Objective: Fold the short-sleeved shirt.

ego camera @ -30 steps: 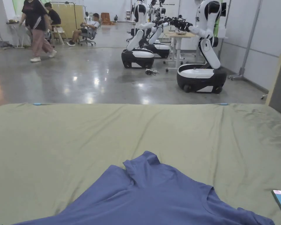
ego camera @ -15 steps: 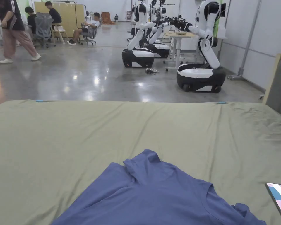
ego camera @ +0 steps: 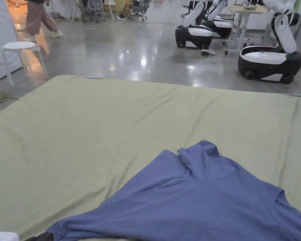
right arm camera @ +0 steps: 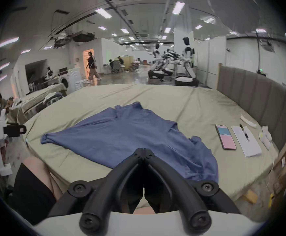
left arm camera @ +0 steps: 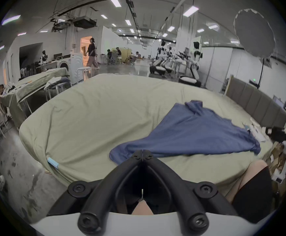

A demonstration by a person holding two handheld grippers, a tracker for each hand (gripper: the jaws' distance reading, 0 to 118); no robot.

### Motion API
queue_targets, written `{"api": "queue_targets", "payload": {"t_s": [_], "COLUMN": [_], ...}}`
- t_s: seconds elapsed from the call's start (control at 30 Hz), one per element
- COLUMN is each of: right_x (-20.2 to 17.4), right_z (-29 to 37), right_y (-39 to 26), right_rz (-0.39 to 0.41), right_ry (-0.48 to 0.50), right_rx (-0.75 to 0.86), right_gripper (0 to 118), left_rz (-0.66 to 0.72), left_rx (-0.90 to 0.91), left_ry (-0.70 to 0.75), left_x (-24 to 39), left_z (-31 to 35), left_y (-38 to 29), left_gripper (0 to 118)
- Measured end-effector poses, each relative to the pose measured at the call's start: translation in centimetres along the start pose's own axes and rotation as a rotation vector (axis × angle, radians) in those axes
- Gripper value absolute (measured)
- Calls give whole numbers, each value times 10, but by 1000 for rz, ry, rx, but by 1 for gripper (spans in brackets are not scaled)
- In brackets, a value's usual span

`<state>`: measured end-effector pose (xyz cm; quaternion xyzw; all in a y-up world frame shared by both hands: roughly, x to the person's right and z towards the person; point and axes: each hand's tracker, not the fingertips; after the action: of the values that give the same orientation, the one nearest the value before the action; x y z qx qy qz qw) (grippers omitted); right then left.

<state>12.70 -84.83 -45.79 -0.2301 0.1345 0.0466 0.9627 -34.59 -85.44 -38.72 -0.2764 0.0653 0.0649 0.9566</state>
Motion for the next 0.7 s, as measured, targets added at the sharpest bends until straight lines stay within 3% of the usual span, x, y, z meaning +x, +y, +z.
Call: {"api": "queue_targets", "payload": {"t_s": [0.1,0.13,0.17,0.2,0.23,0.27,0.47,0.57,0.67,0.7], "right_x": [-12,-15,-18,-22,-25,-28,-42,-42,-41,-40], "right_z": [-7,-10,-12,-15,-20,-25,-37,-43,-46,-47], "right_y": [8,8,11,11,11,10,15,16,16,15], "right_rz": [5,0,3,10,21,31,55,46,27,26], "right_ry": [23,32,40,44,48,58,81,76,70,68], "right_rx": [0,-4,-10,-17,-26,-41,-63,-72,-83,-88], "right_gripper": [0,0,0,0,0,0,0,0,0,0], "left_rz": [99,131,151,147,150,147,241,232,6,-55], "left_rx": [-106,-100,-96,-134,-174,-154,-202,-244,-214,-199], "left_ry": [-7,-12,-16,18,54,47,148,150,220,221], "left_x": [-17,-25,-34,-40,-45,-51,-81,-75,-56,-47], "left_z": [-30,-39,-51,-65,-79,-89,-142,-152,-151,-149], "left_y": [-7,-9,-12,-13,-13,-12,-15,-22,-28,-31], "left_gripper": [0,6,32,82,109,114,111,100,79,62]}}
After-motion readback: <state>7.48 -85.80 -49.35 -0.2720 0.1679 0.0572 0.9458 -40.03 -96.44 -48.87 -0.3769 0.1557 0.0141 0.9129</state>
